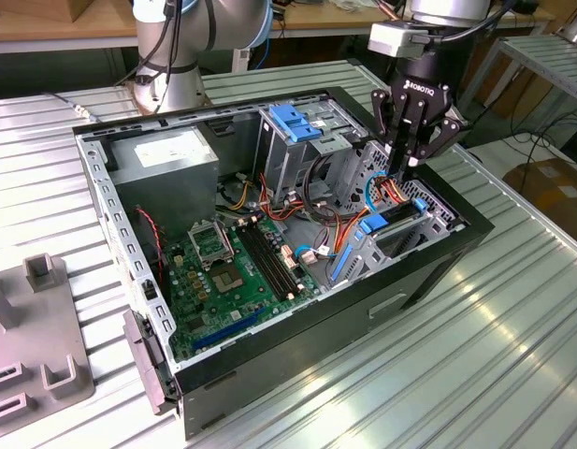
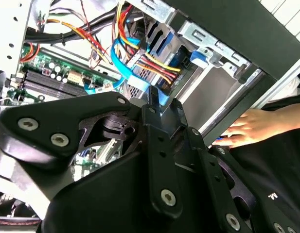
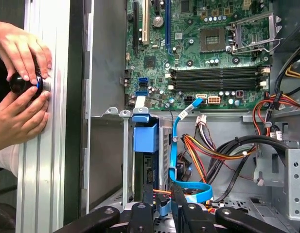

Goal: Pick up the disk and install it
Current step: 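Insert the second disk wire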

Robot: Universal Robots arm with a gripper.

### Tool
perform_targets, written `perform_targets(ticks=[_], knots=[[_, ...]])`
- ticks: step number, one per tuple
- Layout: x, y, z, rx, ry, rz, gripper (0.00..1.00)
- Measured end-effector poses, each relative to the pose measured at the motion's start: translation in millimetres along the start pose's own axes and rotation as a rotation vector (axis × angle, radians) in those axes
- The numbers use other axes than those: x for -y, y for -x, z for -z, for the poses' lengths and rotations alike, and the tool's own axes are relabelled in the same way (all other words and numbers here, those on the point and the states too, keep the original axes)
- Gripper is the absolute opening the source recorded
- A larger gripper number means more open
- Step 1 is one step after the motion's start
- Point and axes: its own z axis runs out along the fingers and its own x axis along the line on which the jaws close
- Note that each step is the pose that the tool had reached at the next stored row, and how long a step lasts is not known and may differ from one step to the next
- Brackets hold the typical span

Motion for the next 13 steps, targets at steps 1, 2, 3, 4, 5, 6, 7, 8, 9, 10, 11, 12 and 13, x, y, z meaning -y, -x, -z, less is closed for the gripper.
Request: perform_targets(ticks=[1, 2, 3, 4, 5, 6, 7, 8, 9, 10, 11, 12, 13], knots=[[0.0, 0.0, 0.0, -0.0001, 0.0047, 0.001, 0.29], [0.1, 0.1, -0.2, -0.0001, 0.0048, 0.001, 0.29], [0.2, 0.4, -0.3, 0.0, 0.0048, 0.001, 0.29], [0.3, 1.5, 0.0, -0.0001, 0.0048, 0.001, 0.29], [0.3, 2.3, 0.4, -0.0003, 0.0048, 0.001, 0.29], [0.2, 3.3, 1.1, -0.0009, 0.0048, 0.001, 0.29], [0.2, 3.7, 1.9, -0.0021, 0.0049, 0.001, 0.29], [0.1, 3.3, 3.9, -0.0041, 0.0051, 0.0, 0.29], [0.1, 3.0, 5.1, -0.005, 0.0052, 0.0, 0.29], [0.2, 2.8, 6.0, -0.007, 0.0054, -0.001, 0.29], [1.1, 2.8, 6.1, -0.0109, 0.0058, -0.002, 0.29], [2.1, 2.9, 6.3, -0.0137, 0.0061, -0.003, 0.29], [3.4, 2.9, 6.5, -0.0163, 0.0063, -0.004, 0.29]])
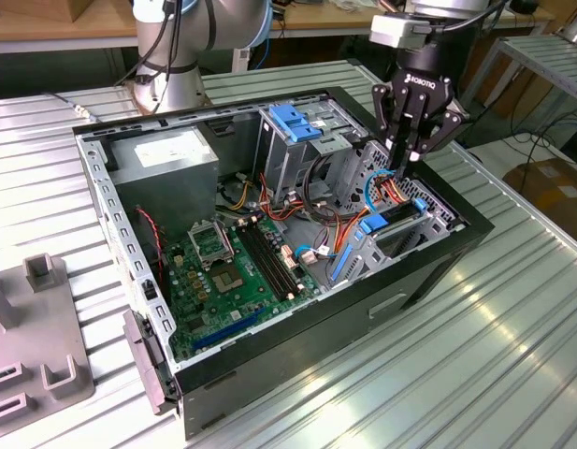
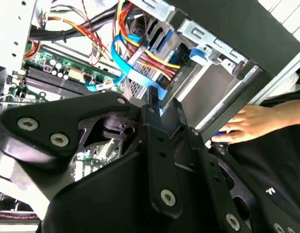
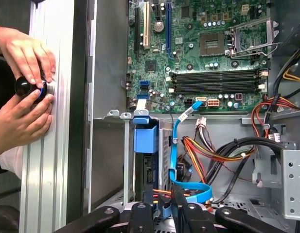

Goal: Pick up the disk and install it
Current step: 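Insert the second disk wire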

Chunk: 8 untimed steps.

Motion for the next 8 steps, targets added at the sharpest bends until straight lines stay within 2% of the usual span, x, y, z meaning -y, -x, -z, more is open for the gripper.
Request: perform_targets(ticks=[8], knots=[[3.6, 3.6, 1.3, -0.0026, 0.0005, -0.001, 0.29]])
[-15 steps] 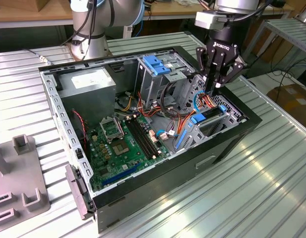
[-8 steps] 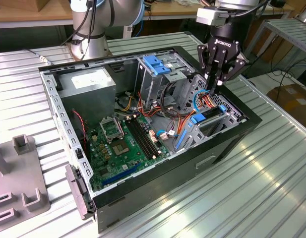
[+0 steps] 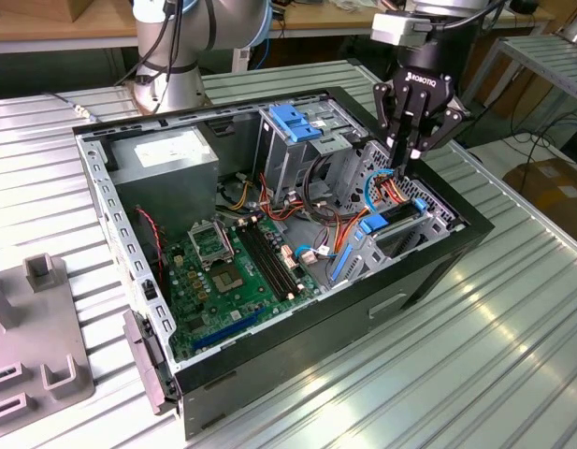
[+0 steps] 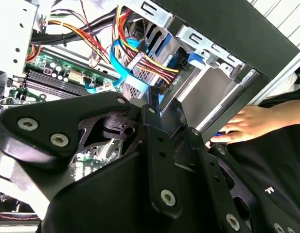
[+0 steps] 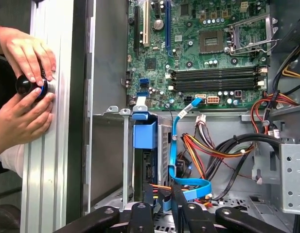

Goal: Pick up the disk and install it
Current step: 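Insert the second disk wire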

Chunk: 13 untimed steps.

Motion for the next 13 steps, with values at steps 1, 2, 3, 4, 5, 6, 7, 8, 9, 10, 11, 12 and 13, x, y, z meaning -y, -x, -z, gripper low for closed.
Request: perform_targets(ticks=[1, 2, 3, 4, 5, 6, 7, 8, 9, 10, 11, 12, 13], knots=[[0.6, 0.3, 0.0, -0.0006, 0.0001, 0.0, 0.29], [1.3, 0.6, -0.3, -0.002, 0.0002, 0.0, 0.29], [1.8, 0.8, -0.7, -0.0032, 0.0002, 0.0, 0.29], [2.0, 1.1, -1.7, -0.0043, 0.0003, 0.0, 0.29], [2.1, 1.2, -2.3, -0.0045, 0.0003, 0.0, 0.29], [2.1, 1.3, -2.7, -0.0049, 0.0003, 0.0, 0.29], [2.2, 1.4, -3.0, -0.0048, 0.0003, 0.0, 0.29], [2.2, 1.5, -3.4, -0.0045, 0.0003, 0.0, 0.29], [2.2, 1.6, -3.7, -0.0046, 0.0003, 0.0, 0.29], [2.2, 1.7, -4.0, -0.0047, 0.0003, 0.0, 0.29], [2.2, 1.8, -4.2, -0.0048, 0.0003, 0.0, 0.28], [2.2, 1.8, -4.3, -0.0048, 0.0003, 0.0, 0.28], [2.3, 1.8, -4.4, -0.0048, 0.0003, 0.0, 0.28]])
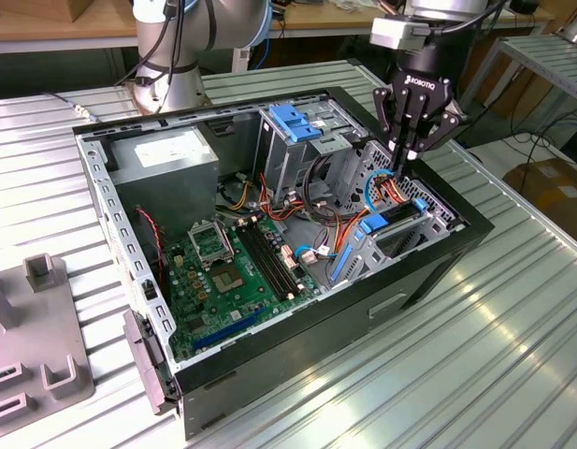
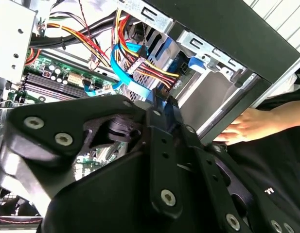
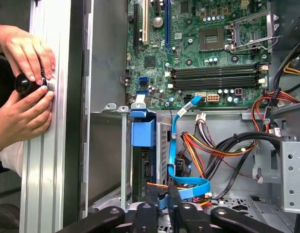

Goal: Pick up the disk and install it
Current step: 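Insert the second disk wire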

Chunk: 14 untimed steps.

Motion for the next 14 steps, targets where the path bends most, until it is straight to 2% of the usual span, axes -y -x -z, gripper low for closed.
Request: perform_targets(ticks=[1, 14], knots=[[0.0, 0.1, -0.2, 0.0001, -0.0001, 0.0, 0.2], [0.1, -2.0, -1.2, 0.0, -0.0015, 0.0, 0.16]])
